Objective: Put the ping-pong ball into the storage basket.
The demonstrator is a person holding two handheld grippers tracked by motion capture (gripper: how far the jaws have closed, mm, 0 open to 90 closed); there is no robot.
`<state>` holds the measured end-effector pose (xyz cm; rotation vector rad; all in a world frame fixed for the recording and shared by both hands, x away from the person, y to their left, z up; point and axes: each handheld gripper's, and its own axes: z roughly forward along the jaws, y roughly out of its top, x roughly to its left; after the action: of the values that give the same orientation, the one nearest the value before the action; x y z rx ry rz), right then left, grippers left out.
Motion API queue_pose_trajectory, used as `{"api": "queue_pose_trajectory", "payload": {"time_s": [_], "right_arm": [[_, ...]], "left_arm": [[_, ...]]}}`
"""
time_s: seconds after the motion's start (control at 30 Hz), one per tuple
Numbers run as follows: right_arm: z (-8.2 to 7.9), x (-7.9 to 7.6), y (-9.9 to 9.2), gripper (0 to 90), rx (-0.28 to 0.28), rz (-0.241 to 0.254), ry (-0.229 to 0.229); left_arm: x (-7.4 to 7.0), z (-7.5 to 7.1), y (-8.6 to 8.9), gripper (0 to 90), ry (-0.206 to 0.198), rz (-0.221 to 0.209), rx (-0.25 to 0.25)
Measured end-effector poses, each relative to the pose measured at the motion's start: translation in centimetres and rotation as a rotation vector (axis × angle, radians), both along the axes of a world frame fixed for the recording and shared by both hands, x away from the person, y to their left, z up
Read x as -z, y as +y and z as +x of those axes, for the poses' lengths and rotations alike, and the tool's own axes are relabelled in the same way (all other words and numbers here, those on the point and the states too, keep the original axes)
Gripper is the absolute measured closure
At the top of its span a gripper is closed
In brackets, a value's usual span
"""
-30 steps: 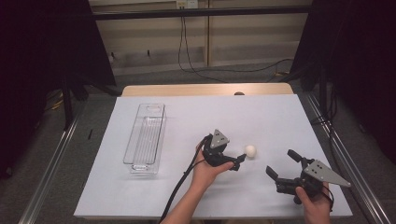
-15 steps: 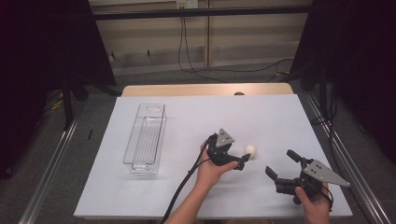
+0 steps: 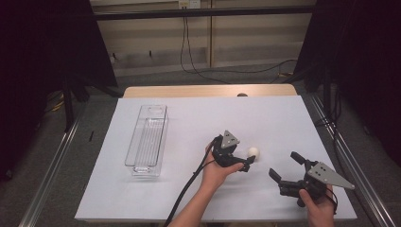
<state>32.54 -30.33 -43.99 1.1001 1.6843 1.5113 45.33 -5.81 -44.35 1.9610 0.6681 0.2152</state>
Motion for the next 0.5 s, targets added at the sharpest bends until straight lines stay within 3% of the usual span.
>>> {"api": "queue_pose_trajectory", "payload": {"time_s": [0.5], "right_arm": [[0.04, -0.01, -0.01, 0.3, 0.0, 0.001, 0.0]], "left_arm": [[0.12, 0.33, -0.38, 3.6, -0.002, 0.013, 0.003]]}}
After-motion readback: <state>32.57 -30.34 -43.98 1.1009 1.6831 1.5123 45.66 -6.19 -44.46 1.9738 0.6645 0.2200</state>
